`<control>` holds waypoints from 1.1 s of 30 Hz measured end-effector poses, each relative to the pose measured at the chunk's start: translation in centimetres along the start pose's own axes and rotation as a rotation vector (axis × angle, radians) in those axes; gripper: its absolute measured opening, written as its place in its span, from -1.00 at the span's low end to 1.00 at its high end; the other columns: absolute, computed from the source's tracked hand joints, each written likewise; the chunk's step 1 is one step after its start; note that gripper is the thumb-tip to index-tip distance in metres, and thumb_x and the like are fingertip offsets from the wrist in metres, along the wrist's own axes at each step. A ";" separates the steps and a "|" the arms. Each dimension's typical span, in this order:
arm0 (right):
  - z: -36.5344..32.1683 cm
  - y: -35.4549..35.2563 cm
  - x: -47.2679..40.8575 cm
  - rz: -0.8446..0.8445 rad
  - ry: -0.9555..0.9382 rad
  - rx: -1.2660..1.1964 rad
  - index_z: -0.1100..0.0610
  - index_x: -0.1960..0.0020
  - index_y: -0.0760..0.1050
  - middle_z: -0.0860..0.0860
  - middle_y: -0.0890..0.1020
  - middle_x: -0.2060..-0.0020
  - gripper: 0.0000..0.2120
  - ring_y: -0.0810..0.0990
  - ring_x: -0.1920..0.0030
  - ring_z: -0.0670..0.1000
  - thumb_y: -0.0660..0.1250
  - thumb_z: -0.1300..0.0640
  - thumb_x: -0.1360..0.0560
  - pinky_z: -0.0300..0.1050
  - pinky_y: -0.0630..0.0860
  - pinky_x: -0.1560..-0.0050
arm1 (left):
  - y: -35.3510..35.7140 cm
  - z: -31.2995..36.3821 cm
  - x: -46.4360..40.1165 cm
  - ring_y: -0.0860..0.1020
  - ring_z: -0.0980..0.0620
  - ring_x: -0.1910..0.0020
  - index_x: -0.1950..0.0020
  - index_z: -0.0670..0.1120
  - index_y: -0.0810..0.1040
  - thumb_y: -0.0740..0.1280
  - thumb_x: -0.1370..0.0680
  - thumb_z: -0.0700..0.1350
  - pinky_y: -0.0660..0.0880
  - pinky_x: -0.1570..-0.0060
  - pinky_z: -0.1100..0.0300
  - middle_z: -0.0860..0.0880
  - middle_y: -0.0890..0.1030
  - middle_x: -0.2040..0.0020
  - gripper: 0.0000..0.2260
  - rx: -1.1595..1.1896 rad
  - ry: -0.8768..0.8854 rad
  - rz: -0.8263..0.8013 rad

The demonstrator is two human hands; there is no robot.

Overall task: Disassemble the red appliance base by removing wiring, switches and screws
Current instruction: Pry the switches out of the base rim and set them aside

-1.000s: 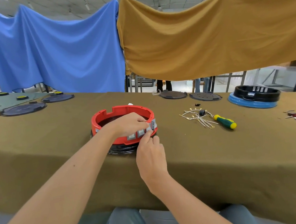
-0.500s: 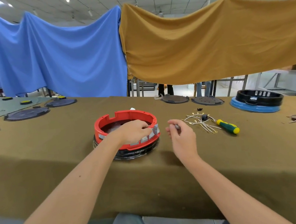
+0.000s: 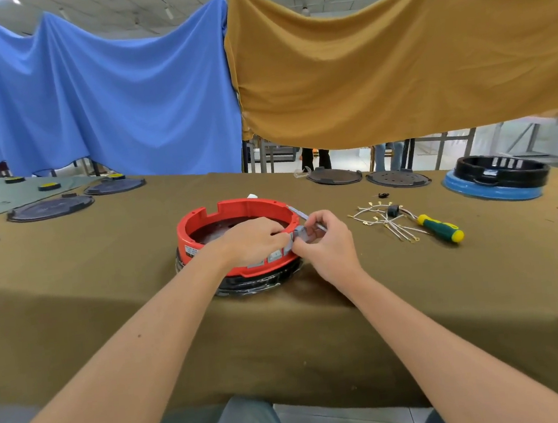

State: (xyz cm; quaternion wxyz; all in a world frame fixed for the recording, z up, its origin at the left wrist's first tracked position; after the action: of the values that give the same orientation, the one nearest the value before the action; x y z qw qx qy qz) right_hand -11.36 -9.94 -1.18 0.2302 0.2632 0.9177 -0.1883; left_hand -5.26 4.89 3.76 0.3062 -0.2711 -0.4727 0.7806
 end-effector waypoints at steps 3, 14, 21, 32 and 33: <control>0.2 -0.1 0.1 -0.003 -0.015 -0.006 0.14 0.06 0.46 -0.08 0.57 0.23 -0.72 0.48 0.31 -0.26 0.53 0.24 -0.35 -0.39 0.43 0.26 | 0.0 0.0 0.0 0.33 0.02 0.35 0.23 -0.11 0.44 0.16 -0.65 0.00 0.27 0.30 0.11 -0.04 0.40 0.33 -0.69 0.004 0.003 -0.011; 1.4 -1.5 -0.3 0.244 0.385 -0.442 0.15 0.08 0.49 0.07 0.67 0.16 -0.87 0.61 0.34 -0.10 0.41 0.30 -0.45 -0.20 0.60 0.25 | 0.1 0.3 0.4 0.43 0.02 0.30 0.20 -0.09 0.46 0.11 -0.65 -0.01 0.33 0.26 0.09 0.00 0.50 0.29 -0.71 -0.100 0.018 0.041; 0.8 -2.2 -0.3 0.009 0.259 -0.103 0.16 0.09 0.48 0.13 0.64 0.17 -0.90 0.61 0.25 0.03 0.40 0.23 -0.49 0.10 0.64 0.18 | 1.2 0.2 1.2 0.53 0.02 0.23 0.10 -0.04 0.49 0.11 -0.63 0.10 0.40 0.26 0.11 0.06 0.56 0.22 -0.71 -0.285 0.078 0.250; 3.8 -11.2 -2.9 0.035 0.198 0.370 0.16 0.13 0.47 0.03 0.60 0.25 -0.84 0.46 0.28 0.01 0.37 0.09 -0.55 -0.09 0.38 0.28 | 0.4 -0.3 0.1 0.55 0.08 0.09 -0.13 0.04 0.50 0.06 -0.65 0.12 0.51 0.02 0.02 0.11 0.58 0.05 -0.71 -0.330 0.228 0.149; 4.0 -11.5 -3.1 0.074 0.203 0.362 0.16 0.14 0.50 0.03 0.62 0.24 -0.83 0.49 0.26 0.01 0.40 0.08 -0.53 -0.10 0.41 0.27 | 0.3 -0.3 -0.4 0.54 0.08 0.05 -0.20 0.05 0.49 0.05 -0.65 0.13 0.50 -0.02 0.02 0.12 0.56 0.03 -0.70 -0.336 0.224 0.113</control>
State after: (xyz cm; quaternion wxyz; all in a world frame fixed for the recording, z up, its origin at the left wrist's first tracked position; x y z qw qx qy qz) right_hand -14.23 -22.18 -0.28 0.0922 0.3516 0.8771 -0.3138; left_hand -4.88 4.68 3.37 0.2631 -0.4294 -0.5433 0.6718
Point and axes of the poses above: each hand's wrist, its own x-axis away from the middle knuckle, its own y-axis out of the palm, z = x × y, the point moved 2 cm from there along -x, towards the middle knuckle
